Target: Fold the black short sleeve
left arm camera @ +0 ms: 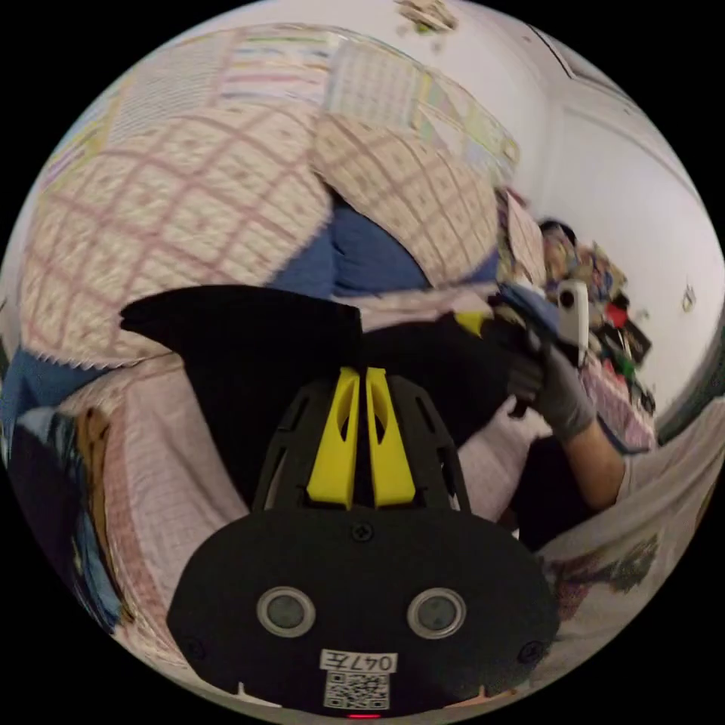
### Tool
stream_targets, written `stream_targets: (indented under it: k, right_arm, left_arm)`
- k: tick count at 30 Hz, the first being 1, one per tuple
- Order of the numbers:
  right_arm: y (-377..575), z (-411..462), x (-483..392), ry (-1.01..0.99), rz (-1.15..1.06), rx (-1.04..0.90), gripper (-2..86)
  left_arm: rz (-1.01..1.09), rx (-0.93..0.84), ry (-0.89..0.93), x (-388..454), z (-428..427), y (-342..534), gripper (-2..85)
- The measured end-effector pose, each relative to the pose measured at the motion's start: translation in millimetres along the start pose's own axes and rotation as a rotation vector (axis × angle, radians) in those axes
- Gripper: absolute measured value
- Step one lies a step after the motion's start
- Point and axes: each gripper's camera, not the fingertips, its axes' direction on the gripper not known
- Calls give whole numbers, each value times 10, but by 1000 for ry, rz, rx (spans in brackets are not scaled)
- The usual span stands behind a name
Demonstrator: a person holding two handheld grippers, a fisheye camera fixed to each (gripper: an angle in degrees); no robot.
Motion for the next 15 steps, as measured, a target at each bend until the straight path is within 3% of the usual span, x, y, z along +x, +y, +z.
stream_targets:
  k: [6, 11, 15]
  right_arm:
    - [27, -461, 290, 49, 119, 55, -9]
    - [19, -586, 412, 75, 157, 8, 12]
    - [32, -599, 451, 87, 182, -33, 20]
  left_arm:
    - [133, -260, -88, 934, 1061, -493, -10]
    - [189, -270, -236, 1197, 1079, -920, -7]
    - [169, -288, -169, 1163, 1057, -1265, 8]
